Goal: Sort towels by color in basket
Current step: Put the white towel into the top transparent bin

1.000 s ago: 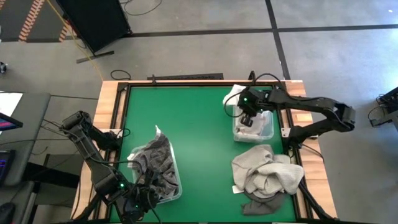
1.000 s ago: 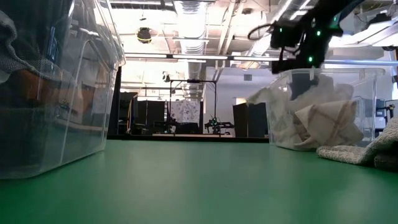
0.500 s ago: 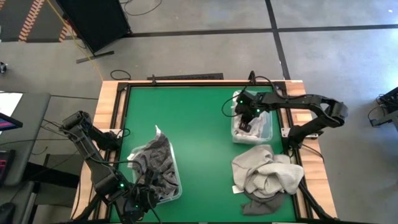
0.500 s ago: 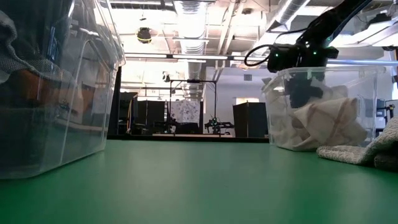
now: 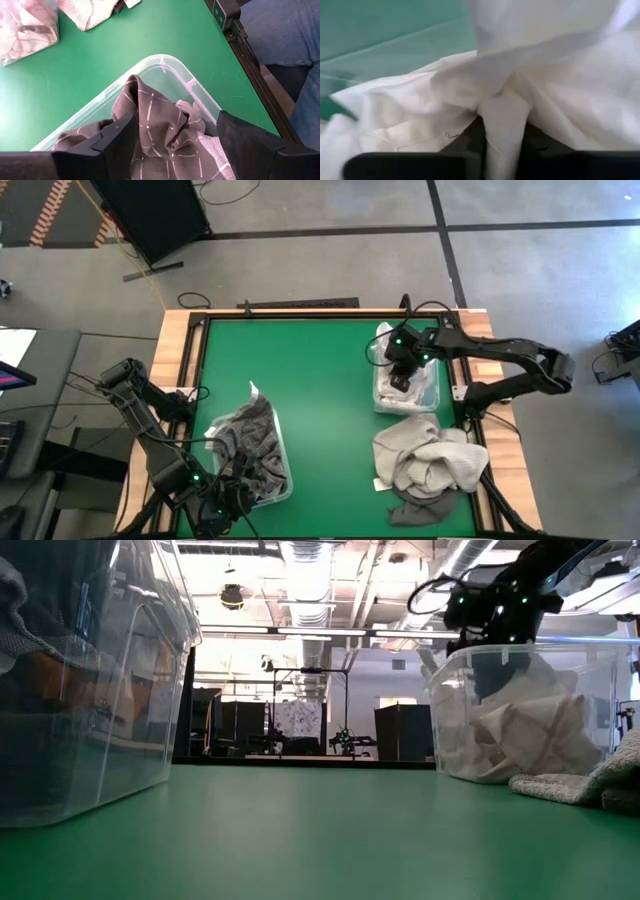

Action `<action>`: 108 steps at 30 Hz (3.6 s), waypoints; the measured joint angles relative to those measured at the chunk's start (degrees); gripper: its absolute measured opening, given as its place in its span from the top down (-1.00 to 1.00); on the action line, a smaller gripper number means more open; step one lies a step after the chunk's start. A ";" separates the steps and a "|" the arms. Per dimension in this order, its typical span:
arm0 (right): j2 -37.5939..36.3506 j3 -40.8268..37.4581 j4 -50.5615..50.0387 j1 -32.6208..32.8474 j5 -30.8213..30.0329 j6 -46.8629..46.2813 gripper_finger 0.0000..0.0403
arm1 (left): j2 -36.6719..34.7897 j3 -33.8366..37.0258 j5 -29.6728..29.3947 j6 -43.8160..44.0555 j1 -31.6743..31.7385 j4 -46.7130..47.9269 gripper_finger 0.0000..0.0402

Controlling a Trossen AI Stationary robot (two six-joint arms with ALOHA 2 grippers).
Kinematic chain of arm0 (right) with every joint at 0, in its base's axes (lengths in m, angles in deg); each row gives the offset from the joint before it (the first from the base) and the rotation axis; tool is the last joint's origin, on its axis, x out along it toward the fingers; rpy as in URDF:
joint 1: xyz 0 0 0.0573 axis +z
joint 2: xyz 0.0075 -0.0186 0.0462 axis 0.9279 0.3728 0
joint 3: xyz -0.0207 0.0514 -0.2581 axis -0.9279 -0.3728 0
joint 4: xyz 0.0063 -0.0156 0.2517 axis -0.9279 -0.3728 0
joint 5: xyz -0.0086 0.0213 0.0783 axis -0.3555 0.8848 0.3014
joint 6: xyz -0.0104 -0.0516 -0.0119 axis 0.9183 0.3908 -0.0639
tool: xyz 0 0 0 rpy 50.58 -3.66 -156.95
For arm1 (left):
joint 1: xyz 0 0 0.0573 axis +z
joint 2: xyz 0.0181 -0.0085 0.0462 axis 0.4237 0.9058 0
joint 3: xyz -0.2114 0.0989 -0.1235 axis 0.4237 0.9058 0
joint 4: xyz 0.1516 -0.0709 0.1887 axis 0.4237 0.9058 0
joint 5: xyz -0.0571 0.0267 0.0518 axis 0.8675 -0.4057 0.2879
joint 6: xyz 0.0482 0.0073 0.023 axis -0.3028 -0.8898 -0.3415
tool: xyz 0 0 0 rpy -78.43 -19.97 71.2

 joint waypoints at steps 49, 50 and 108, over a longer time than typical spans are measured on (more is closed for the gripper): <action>-5.39 0.12 23.42 0.73 -7.11 1.74 -0.07 | 0.00 0.00 -0.07 -0.09 0.00 -0.03 -0.31; -5.32 0.13 23.39 0.73 -7.93 1.72 0.01 | 0.00 0.01 -0.07 -0.09 0.00 -0.02 -0.31; 6.82 0.01 -2.21 2.03 -4.52 -4.64 0.69 | 0.00 0.00 -0.07 0.17 0.00 -0.03 -0.31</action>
